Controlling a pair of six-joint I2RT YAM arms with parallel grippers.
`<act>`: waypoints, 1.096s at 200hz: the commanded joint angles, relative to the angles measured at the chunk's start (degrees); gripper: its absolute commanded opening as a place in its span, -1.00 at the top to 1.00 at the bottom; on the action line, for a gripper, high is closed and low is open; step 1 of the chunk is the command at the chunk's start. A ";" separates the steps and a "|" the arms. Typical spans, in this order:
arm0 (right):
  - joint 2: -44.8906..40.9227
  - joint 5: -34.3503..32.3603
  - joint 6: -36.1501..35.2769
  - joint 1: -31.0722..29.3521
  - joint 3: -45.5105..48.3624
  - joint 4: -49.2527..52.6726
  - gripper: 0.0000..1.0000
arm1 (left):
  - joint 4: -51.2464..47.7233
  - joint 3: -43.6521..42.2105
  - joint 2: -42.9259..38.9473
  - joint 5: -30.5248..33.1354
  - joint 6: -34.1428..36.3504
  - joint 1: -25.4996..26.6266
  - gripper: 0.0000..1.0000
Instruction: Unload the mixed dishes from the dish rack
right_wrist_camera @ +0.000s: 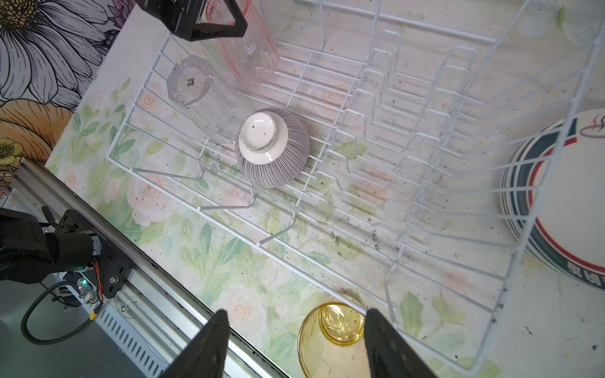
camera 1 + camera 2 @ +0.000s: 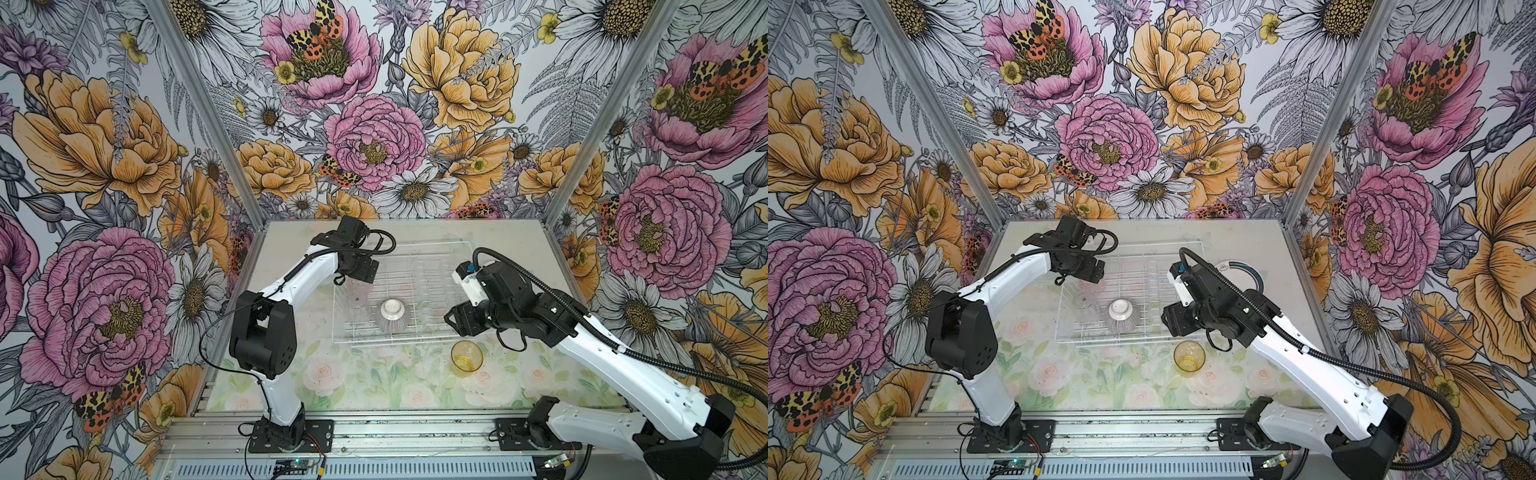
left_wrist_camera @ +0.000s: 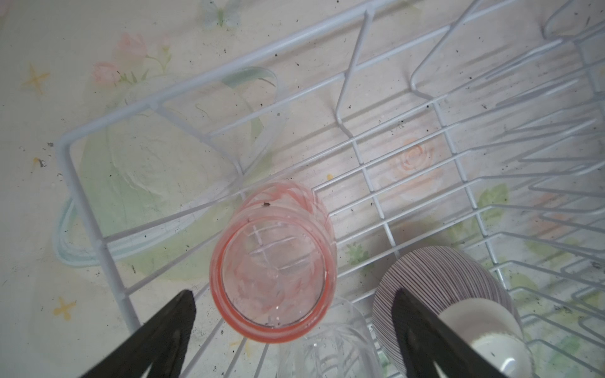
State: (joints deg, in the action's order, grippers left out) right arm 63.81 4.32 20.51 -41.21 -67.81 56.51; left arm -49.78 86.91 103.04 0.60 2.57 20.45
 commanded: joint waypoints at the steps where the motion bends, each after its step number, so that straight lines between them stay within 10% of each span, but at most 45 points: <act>1: -0.71 -0.19 -0.96 0.73 0.97 -1.39 -0.35 | -0.63 2.01 3.13 0.45 0.89 -0.32 -0.90; 172: 0.79 1.89 -1.31 3.76 3.03 -3.34 -0.35 | -0.59 5.40 9.95 1.83 2.60 -0.50 -0.83; 219: 0.44 1.59 -1.13 4.28 3.30 -3.64 -0.35 | -1.00 6.14 10.68 -0.12 3.67 -1.00 -0.47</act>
State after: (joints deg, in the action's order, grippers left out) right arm 64.60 5.89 19.84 -37.50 -64.97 54.17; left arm -50.46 91.15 112.66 1.13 5.04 20.34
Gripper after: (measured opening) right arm 0.678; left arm 0.769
